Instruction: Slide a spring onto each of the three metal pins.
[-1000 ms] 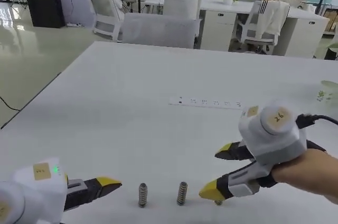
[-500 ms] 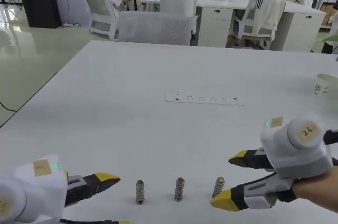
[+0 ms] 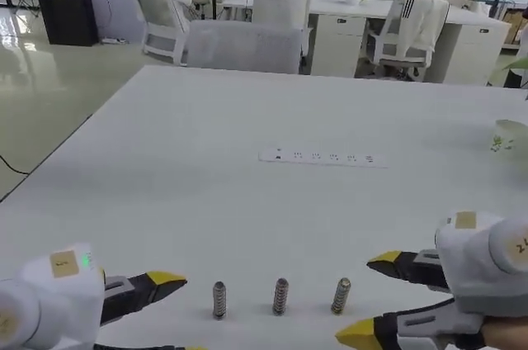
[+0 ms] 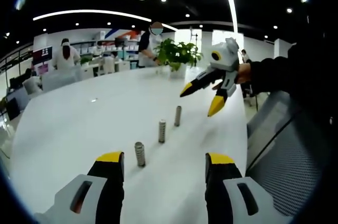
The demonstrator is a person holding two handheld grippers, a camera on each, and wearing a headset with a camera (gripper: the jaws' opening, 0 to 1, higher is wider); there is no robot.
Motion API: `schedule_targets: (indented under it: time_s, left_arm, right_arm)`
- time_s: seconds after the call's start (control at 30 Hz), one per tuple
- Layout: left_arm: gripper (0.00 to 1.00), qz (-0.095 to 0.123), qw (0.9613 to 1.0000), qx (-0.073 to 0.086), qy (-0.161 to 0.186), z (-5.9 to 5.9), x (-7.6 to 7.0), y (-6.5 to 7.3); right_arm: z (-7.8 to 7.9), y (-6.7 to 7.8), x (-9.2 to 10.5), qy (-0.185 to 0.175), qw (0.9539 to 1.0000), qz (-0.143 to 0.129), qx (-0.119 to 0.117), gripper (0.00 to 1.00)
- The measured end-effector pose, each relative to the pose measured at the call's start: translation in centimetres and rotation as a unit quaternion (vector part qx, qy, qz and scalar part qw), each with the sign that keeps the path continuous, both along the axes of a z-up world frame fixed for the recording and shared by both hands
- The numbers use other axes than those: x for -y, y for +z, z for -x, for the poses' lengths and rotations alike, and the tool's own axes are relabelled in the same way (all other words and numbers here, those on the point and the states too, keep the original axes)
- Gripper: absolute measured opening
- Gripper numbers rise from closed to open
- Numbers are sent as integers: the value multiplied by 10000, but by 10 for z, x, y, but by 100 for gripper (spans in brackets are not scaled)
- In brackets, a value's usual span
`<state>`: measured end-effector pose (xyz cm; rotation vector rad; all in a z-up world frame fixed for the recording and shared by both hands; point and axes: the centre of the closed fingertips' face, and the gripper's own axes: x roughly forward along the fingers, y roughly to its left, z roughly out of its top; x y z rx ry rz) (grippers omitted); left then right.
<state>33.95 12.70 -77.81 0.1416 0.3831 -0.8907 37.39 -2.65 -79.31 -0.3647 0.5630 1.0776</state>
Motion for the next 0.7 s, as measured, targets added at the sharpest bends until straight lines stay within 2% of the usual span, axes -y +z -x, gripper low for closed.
schedule_targets:
  time_s: [0.3,0.7]
  left_arm:
    - [58,35,10000,2,41,4,0,0]
    - [59,160,9997,9,166,12,-4,0]
  right_arm:
    - [9,-3,6,-138,9999,-86,32,71]
    - [17,-2,9,-212,9994,-132,240,73]
